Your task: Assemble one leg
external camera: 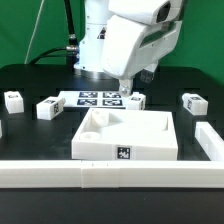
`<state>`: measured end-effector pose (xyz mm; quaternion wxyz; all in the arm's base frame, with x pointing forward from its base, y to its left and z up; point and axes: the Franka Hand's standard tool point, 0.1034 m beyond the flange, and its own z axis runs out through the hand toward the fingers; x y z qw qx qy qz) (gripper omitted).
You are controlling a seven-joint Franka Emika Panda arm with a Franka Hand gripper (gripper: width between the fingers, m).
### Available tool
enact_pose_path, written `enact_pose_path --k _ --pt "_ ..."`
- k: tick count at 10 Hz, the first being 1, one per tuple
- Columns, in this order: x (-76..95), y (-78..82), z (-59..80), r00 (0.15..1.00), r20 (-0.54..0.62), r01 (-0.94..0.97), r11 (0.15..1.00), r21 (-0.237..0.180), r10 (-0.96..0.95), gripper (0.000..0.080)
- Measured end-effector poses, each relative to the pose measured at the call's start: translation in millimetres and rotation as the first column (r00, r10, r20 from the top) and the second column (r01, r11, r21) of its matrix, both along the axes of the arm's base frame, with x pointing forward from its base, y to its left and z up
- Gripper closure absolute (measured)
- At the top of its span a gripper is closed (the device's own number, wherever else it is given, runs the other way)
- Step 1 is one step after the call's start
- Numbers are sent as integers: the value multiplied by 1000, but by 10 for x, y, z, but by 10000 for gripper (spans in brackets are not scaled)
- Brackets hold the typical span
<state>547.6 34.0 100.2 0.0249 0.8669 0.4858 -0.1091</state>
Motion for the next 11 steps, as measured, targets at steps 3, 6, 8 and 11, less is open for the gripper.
enact_pose_path --k 3,6,8,11 --pt "0 1 -1 1000 0 0 1000 0 0 150" --pt "-6 2 -6 1000 -1 1 1000 1 -1 150" --pt "-16 -4 -5 1000 -4 -11 1000 3 11 150" --pt "-249 -45 -145 986 49 -160 985 60 157 150"
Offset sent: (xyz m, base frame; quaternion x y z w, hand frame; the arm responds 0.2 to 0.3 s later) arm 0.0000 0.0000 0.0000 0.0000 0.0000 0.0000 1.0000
